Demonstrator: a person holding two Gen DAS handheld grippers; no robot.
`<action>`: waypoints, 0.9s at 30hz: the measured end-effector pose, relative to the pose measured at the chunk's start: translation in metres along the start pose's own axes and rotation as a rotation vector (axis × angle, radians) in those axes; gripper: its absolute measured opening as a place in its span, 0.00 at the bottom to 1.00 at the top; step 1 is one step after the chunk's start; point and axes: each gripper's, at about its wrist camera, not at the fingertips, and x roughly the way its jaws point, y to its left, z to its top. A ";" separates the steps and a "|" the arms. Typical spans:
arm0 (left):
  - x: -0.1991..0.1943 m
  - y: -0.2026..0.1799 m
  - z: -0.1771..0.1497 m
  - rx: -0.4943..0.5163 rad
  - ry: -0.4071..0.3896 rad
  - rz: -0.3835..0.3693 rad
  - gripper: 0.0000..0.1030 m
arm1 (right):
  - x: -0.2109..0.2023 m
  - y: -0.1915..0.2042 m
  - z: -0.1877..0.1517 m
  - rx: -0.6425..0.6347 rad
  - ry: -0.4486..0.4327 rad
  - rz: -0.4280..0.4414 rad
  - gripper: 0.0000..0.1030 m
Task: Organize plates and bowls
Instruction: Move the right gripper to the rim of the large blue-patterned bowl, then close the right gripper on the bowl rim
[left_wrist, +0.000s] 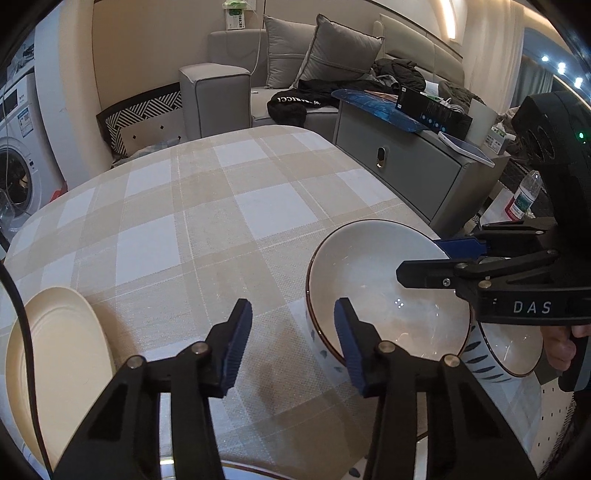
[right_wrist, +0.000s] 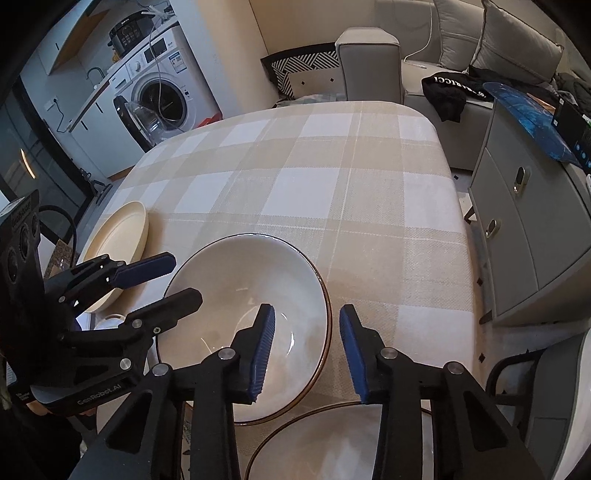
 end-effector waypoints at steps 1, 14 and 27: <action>0.001 -0.001 0.000 0.003 0.005 0.001 0.43 | 0.000 0.001 0.000 -0.002 0.000 0.000 0.35; 0.009 -0.013 0.005 0.032 0.063 -0.033 0.18 | 0.004 -0.004 -0.001 0.021 0.006 -0.021 0.13; 0.008 -0.013 0.006 0.026 0.062 -0.013 0.12 | 0.001 -0.002 -0.003 0.026 -0.008 -0.048 0.10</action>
